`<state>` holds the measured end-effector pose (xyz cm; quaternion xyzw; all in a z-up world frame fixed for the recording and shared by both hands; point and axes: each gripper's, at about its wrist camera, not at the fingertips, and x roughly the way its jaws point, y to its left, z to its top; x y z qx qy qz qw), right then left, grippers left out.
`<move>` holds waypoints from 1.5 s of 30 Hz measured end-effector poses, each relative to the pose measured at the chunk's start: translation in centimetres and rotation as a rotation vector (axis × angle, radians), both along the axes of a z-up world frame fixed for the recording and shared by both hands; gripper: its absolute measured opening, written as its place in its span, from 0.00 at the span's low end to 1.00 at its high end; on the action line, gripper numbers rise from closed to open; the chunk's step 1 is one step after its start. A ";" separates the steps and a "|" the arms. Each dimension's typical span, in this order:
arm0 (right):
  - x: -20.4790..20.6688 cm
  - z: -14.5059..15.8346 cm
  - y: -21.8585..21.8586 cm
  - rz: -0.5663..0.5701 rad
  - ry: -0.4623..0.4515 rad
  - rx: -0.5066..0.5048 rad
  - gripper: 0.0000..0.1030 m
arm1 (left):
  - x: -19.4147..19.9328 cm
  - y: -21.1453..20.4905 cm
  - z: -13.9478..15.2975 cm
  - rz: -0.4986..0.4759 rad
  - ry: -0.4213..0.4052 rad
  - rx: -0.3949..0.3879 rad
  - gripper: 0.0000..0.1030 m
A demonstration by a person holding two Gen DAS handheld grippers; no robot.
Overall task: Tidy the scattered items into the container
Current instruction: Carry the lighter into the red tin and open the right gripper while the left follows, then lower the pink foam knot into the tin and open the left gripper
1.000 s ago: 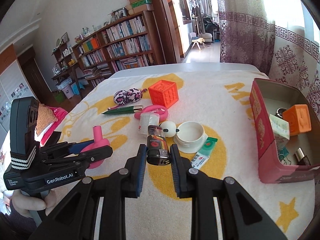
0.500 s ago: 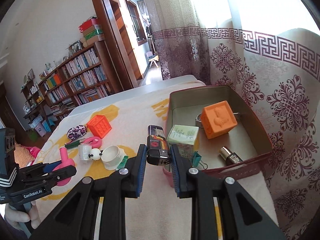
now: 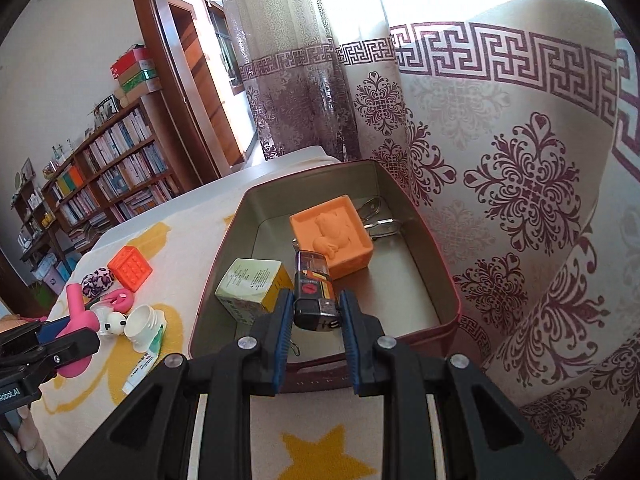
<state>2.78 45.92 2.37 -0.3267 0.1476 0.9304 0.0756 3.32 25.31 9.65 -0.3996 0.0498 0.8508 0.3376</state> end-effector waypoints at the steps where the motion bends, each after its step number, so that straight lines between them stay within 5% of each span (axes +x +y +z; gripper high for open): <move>1: -0.1 -0.2 0.1 0.004 -0.002 0.001 0.25 | 0.0 0.4 0.1 -0.005 0.000 0.000 0.44; 23: 1.3 -0.5 1.6 -0.030 0.011 0.014 0.26 | -1.4 8.7 -0.2 -0.113 -0.042 0.017 0.44; 31: 2.0 -0.4 1.7 -0.053 0.034 0.036 0.49 | -2.7 11.7 -1.6 -0.127 -0.074 0.030 0.44; 32: 2.1 -0.3 1.8 -0.056 0.035 0.038 0.51 | -2.8 11.8 -1.8 -0.125 -0.079 0.033 0.45; 34: 2.1 -0.3 1.7 -0.061 0.038 0.047 0.54 | -3.1 11.6 -2.0 -0.118 -0.093 0.058 0.67; 36: 2.2 -0.2 1.6 -0.066 0.042 0.055 0.58 | -3.4 11.0 -2.0 -0.098 -0.091 0.097 0.78; 45: 2.3 0.2 0.3 -0.055 0.060 0.088 0.63 | -4.1 7.9 -1.3 0.003 -0.032 0.070 0.78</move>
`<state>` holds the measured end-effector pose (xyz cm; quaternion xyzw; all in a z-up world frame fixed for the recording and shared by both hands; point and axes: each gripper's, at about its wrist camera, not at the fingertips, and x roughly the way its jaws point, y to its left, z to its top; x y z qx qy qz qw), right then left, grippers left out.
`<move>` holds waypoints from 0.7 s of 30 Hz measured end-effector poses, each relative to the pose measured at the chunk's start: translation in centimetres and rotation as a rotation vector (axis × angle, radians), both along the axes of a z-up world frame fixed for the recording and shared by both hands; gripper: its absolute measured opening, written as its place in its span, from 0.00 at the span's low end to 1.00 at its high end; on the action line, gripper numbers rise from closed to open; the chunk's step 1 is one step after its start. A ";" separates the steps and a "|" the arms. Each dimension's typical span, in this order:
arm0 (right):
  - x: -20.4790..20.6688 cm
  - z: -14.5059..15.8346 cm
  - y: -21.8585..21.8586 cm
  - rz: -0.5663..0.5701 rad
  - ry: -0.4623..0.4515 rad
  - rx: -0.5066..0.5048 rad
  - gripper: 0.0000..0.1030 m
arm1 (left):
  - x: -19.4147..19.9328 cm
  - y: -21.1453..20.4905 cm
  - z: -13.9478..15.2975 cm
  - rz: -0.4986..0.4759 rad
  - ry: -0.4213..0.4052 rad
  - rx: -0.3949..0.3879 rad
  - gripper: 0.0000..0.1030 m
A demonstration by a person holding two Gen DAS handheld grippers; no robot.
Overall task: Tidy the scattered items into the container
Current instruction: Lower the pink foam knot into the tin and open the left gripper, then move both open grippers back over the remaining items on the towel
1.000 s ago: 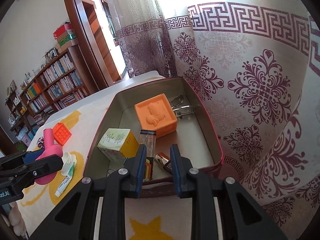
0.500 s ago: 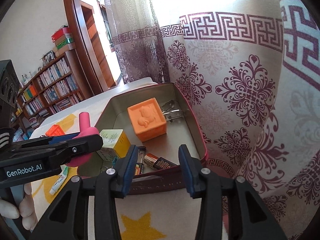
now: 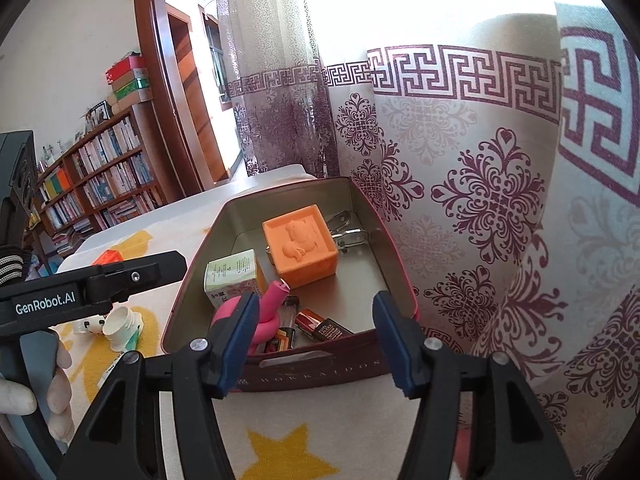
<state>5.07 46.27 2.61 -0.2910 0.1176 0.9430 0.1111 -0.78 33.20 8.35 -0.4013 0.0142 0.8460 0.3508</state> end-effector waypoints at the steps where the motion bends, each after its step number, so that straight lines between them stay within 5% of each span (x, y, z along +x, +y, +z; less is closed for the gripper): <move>1: 0.0 0.1 -0.3 0.003 0.003 0.004 0.63 | 0.0 -0.3 0.0 0.008 0.002 -0.009 0.78; 12: -0.4 1.1 -4.1 0.066 0.026 0.009 0.76 | -0.2 -6.6 -0.7 0.135 0.009 -0.049 0.78; 21: -1.7 0.9 -8.2 0.142 0.004 -0.005 0.77 | -0.3 -13.7 -2.2 0.258 -0.024 -0.065 0.78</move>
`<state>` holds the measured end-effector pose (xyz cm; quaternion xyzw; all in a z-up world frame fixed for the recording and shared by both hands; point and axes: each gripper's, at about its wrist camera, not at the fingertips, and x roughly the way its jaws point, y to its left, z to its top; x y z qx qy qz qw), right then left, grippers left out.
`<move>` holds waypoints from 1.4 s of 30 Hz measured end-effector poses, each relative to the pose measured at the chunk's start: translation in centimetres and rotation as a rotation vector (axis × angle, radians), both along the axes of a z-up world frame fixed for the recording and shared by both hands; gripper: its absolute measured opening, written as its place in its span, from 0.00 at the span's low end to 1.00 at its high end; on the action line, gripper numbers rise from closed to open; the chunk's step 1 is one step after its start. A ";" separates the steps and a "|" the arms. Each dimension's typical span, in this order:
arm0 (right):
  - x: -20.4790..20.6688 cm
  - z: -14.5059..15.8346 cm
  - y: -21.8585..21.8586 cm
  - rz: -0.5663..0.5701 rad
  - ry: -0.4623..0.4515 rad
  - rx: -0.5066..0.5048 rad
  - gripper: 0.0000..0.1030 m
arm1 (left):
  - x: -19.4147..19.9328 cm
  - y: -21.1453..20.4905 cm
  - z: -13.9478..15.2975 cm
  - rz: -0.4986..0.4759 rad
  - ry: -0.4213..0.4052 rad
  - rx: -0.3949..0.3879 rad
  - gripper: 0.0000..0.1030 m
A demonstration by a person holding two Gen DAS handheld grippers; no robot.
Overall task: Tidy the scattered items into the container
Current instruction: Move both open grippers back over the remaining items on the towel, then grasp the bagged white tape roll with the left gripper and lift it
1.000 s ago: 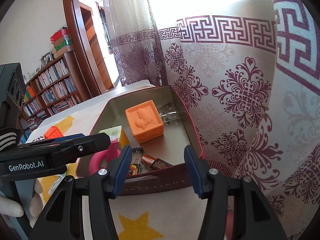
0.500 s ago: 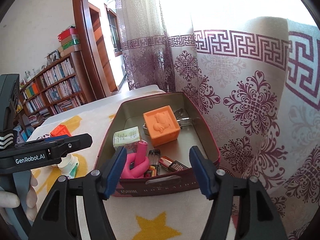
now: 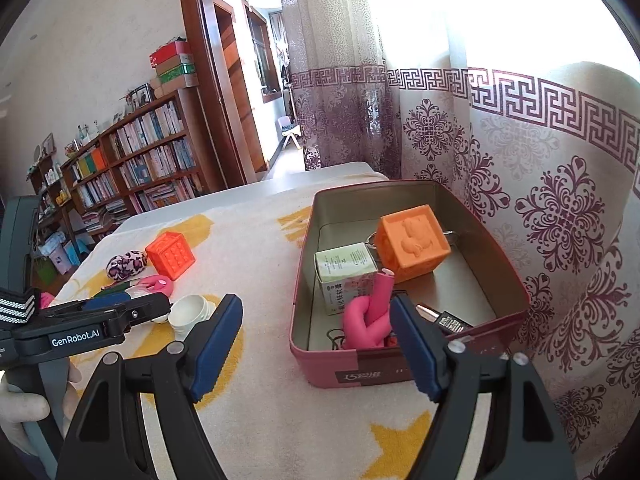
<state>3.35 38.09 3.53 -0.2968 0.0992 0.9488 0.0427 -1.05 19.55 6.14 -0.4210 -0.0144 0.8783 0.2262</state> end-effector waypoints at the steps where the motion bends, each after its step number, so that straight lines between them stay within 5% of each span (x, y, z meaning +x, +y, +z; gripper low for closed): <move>1: -0.1 -0.1 -0.4 0.010 -0.005 -0.006 0.77 | 0.0 -0.8 -0.1 0.015 -0.001 -0.001 0.78; 28: -3.2 -4.1 -10.4 0.210 -0.201 -0.010 0.77 | -1.8 -10.8 -3.8 0.172 -0.089 0.055 0.78; 42: -5.7 -6.5 -12.1 0.177 -0.333 0.041 0.77 | -2.3 -12.4 -4.8 0.196 -0.121 0.066 0.78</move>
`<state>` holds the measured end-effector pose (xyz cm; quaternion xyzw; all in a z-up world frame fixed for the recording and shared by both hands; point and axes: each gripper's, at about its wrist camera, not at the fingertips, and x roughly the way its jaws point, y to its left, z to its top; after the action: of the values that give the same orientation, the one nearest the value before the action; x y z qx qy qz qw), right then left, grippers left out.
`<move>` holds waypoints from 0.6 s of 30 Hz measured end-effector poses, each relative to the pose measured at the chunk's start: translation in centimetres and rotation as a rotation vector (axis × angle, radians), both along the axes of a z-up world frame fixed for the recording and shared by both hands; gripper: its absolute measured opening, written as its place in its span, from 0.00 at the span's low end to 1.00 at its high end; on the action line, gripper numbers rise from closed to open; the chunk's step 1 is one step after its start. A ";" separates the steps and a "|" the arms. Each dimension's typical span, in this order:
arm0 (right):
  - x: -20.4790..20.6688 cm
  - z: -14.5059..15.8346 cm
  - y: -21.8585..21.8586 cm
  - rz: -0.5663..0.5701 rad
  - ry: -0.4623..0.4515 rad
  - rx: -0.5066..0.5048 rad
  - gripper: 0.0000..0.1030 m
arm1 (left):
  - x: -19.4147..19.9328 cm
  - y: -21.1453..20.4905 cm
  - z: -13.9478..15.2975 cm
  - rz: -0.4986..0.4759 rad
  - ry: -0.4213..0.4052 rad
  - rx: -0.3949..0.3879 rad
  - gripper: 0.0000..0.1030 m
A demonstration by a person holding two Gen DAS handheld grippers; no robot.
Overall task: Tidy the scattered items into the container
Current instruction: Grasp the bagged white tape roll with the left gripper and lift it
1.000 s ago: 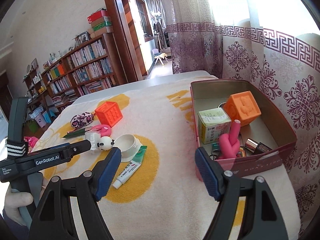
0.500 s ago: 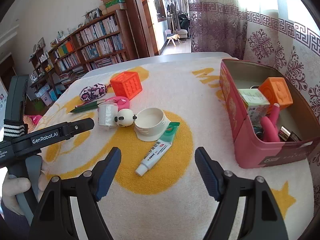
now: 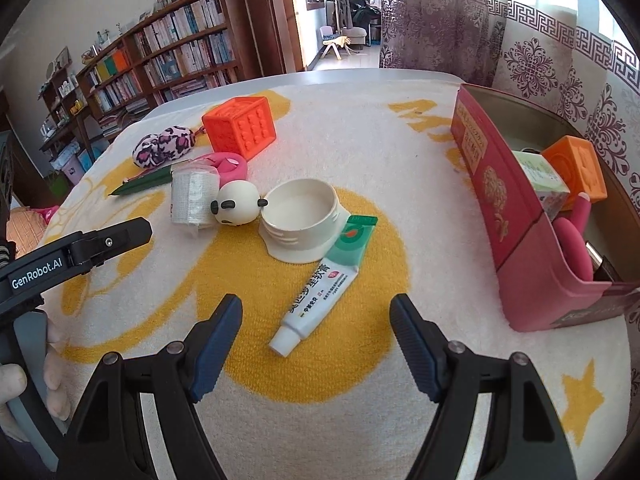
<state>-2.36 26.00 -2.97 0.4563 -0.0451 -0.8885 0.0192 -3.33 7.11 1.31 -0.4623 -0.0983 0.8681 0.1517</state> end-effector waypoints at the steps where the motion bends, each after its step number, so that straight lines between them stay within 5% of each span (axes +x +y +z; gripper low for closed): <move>1: -0.1 -0.1 -0.2 0.004 -0.005 0.010 0.77 | 0.0 -0.1 0.0 0.003 0.001 0.001 0.78; 18: -0.2 -0.6 0.0 0.021 0.001 -0.005 0.77 | -0.5 1.4 1.1 -0.066 -0.015 0.045 0.78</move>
<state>-2.61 25.96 -3.52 0.4564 -0.0429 -0.8882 0.0296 -3.81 8.49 2.43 -0.4684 -0.1035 0.8566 0.1901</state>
